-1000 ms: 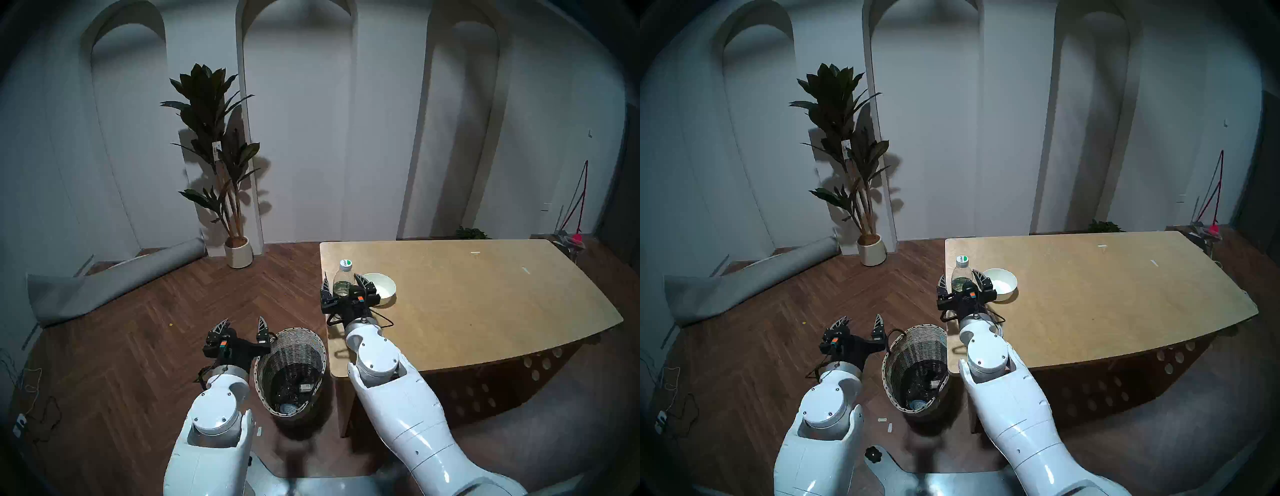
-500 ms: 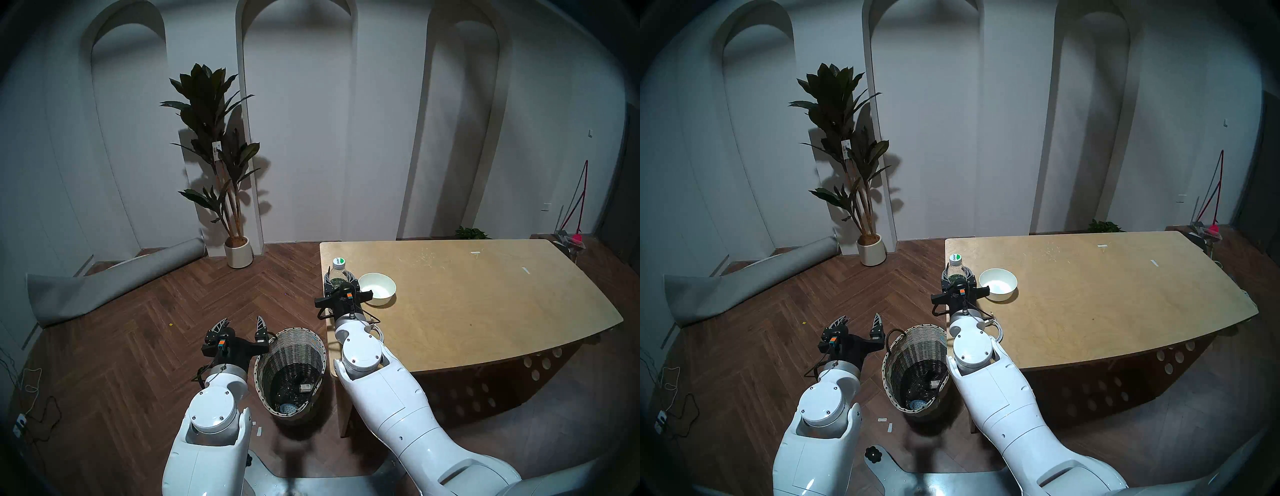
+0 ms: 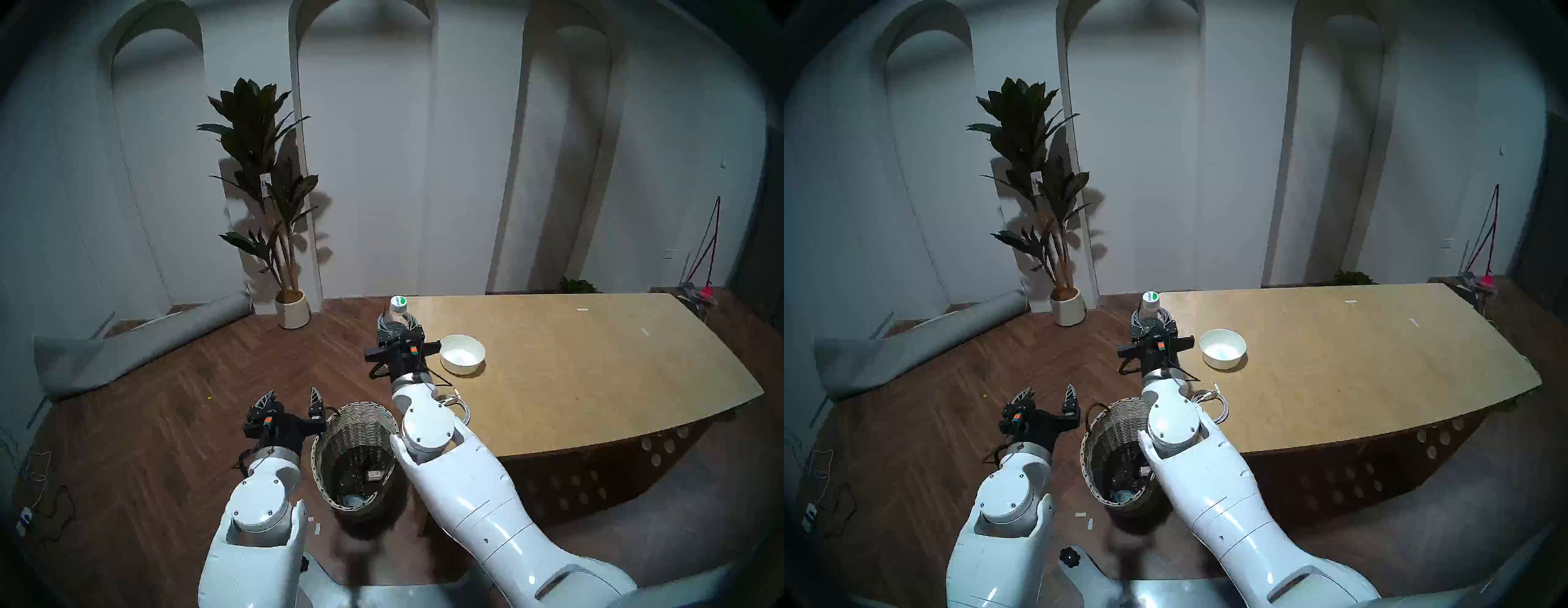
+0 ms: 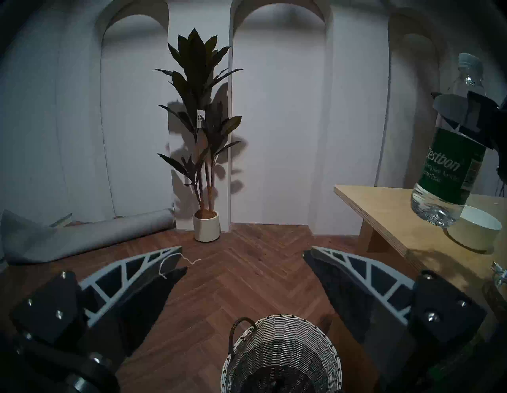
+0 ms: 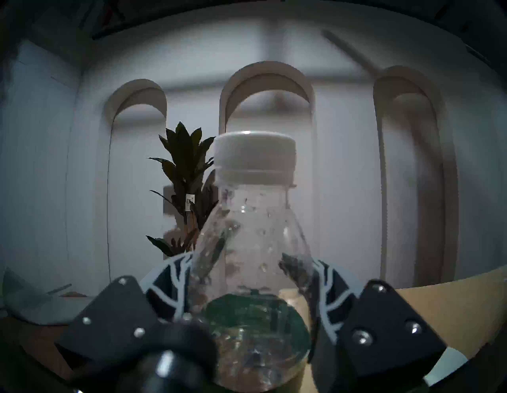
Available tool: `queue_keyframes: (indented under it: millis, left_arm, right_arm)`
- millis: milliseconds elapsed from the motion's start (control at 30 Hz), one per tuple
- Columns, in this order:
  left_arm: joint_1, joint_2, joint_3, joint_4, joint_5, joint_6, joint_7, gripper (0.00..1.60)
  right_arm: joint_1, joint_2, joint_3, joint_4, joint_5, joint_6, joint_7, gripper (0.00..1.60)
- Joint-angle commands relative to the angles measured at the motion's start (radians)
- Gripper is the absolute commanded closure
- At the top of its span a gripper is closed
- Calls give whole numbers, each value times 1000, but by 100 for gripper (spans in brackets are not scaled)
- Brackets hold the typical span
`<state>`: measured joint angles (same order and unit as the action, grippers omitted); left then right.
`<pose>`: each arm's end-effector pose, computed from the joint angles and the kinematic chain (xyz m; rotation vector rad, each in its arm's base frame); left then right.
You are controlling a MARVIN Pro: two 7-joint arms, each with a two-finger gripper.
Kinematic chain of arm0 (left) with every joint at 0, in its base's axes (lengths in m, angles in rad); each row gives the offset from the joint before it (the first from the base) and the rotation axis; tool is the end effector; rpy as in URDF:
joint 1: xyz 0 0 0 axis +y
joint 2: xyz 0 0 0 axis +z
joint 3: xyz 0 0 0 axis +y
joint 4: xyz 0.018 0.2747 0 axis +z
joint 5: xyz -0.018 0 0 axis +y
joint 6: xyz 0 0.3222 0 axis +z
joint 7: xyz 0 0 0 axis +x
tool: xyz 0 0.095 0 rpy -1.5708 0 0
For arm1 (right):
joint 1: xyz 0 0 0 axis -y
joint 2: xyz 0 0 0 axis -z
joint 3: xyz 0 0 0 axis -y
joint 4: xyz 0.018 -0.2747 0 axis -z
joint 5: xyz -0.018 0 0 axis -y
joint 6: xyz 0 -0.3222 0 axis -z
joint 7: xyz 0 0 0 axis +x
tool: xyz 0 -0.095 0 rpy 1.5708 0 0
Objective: Load the items into the basket from the rear
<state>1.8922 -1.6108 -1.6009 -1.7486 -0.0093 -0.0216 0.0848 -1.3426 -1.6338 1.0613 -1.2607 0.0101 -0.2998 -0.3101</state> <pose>0.3399 0.0124 -0.3423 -2.3038 -0.1738 -2.0340 0.4482 0.1986 -0.2856 -1.8505 -0.1665 -2.3125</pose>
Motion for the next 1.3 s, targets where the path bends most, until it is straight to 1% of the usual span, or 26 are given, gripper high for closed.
queue_keyframes:
  millis: [0,33,67,100,167,200,367,567,600,700,800,833,1067,1233,1267]
  left_arm:
    - [-9,-8,-10,-24,-17,-23,24,0]
    - [-10,-9,-12,-24,-16,-23,26,0]
    - [-10,-9,-13,-24,-18,-22,26,0]
    - [-11,-10,-14,-23,-19,-21,26,0]
    - [-13,-3,-11,-21,-17,-23,22,0]
    - [-13,-3,-9,-21,-17,-23,21,0]
    - [-9,-3,-5,-22,-21,-24,23,0]
    - [2,-2,-14,-33,-24,-31,30,0]
    - [4,-2,-15,-33,-24,-32,31,0]
    - [6,1,-15,-32,-19,-35,33,0]
    - [9,5,-15,-37,-16,-41,32,0]
    - [9,7,-17,-38,-17,-41,31,0]
    - [23,13,-32,-45,-20,-45,32,0]
    - [30,11,-40,-53,-21,-53,34,0]
    - [32,11,-41,-54,-21,-53,34,0]
  right_arm:
    - [66,-31,-52,93,66,-68,-28,160]
    - [74,-36,-51,110,103,-85,1,160]
    - [84,-41,-58,131,107,-109,16,160]
    - [95,-47,-69,152,98,-111,8,160]
    - [119,-58,-92,187,121,-108,11,160]
    - [130,-63,-104,202,118,-111,11,160]
    - [172,-86,-143,242,145,-106,10,160]
    - [222,-117,-180,340,166,-116,-22,160]
    - [238,-128,-186,376,166,-125,-32,160]
    - [263,-149,-201,443,182,-128,-51,160]
    - [289,-170,-210,488,196,-128,-58,160]
    - [302,-182,-210,513,193,-132,-62,160]
    - [350,-225,-207,612,189,-134,-81,160]
    - [377,-248,-212,681,186,-147,-100,160]
    - [382,-252,-212,697,185,-151,-104,149]
